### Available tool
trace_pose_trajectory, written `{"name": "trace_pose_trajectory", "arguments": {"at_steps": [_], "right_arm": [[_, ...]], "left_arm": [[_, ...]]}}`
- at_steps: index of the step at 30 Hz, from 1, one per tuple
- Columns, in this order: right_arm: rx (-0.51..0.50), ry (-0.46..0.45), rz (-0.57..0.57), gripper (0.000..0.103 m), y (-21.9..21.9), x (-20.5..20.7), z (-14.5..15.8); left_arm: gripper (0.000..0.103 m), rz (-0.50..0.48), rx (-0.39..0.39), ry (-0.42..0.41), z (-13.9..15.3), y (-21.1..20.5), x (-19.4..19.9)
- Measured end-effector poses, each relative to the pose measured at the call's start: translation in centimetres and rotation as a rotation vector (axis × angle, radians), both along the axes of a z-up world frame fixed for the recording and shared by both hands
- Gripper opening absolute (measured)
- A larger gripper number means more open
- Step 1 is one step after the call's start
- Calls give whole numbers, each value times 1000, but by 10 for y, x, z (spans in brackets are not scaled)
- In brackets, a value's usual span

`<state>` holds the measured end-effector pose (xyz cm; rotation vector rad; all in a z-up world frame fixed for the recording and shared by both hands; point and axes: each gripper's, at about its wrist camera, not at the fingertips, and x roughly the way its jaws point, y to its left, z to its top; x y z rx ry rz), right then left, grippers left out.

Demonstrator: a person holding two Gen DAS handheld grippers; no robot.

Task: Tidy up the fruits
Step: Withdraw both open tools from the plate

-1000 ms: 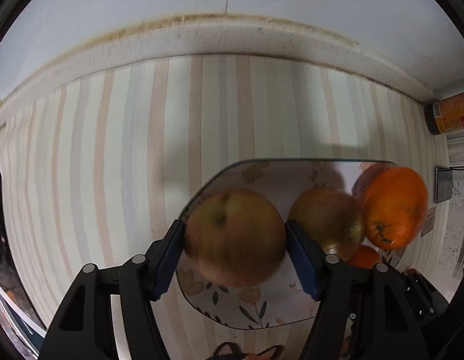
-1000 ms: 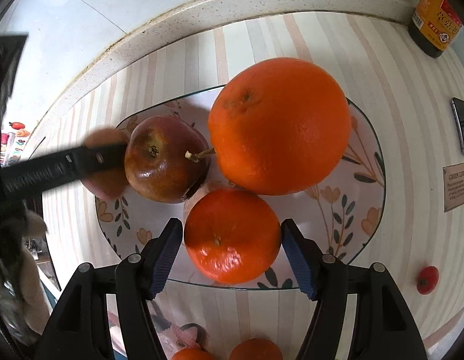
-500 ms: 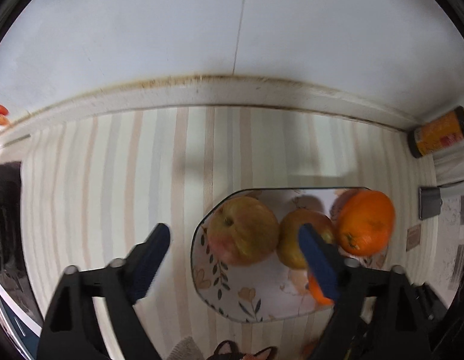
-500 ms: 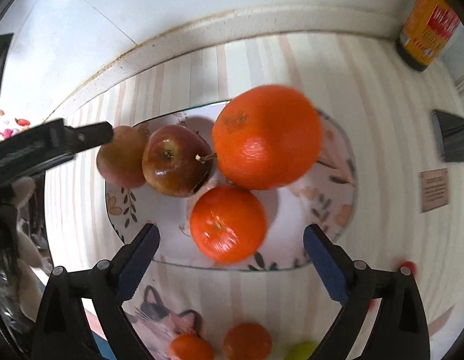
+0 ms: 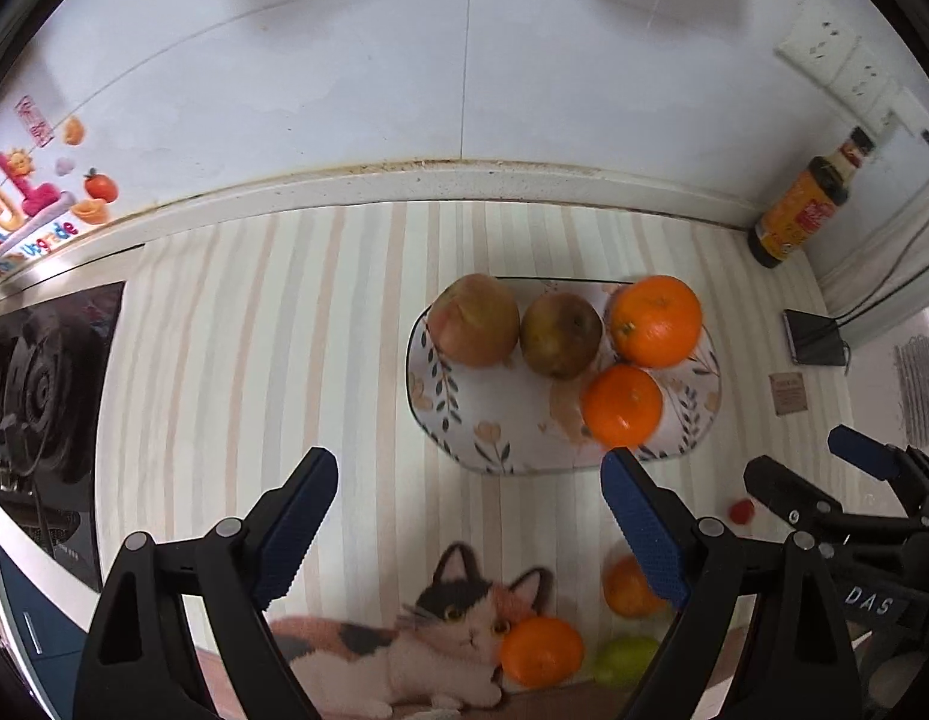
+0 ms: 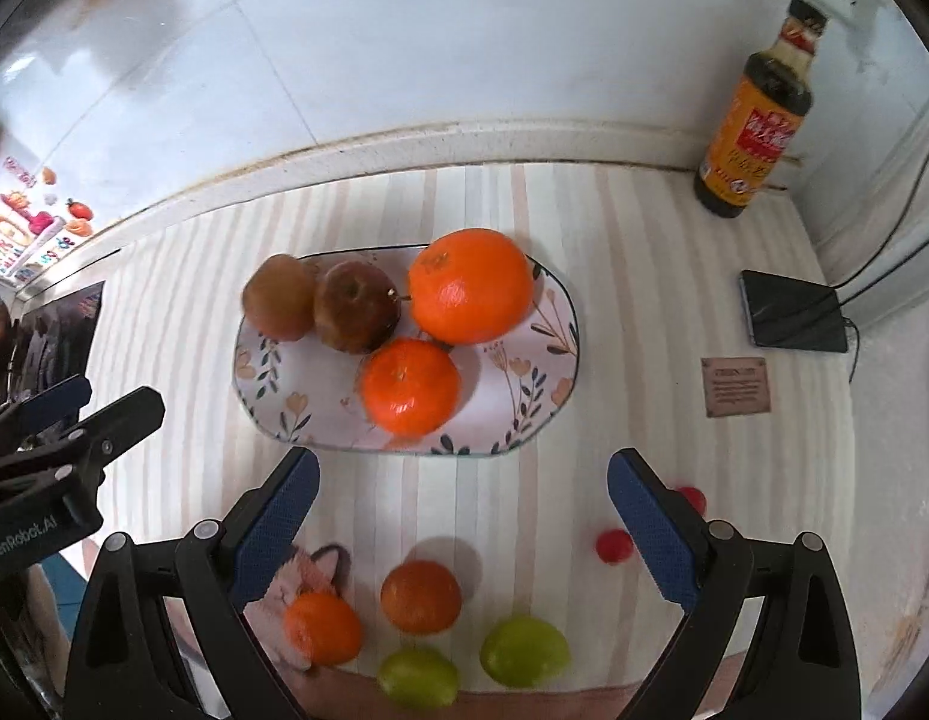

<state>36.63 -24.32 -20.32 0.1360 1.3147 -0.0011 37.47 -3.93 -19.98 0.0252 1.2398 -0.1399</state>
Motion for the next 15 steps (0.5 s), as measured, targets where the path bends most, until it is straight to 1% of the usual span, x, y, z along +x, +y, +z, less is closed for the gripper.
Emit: {"name": "trace_pose_trajectory", "arguments": {"at_steps": [8, 12, 15], "right_arm": [[-7, -88, -5, 99, 6, -47, 49], [-10, -130, -4, 99, 7, -66, 71], [6, -153, -7, 99, 7, -77, 83]], "left_arm": [[90, 25, -16, -49, 29, 8, -42], [90, 18, -13, -90, 47, 6, -60], [90, 10, -20, -99, 55, 4, -70]]}}
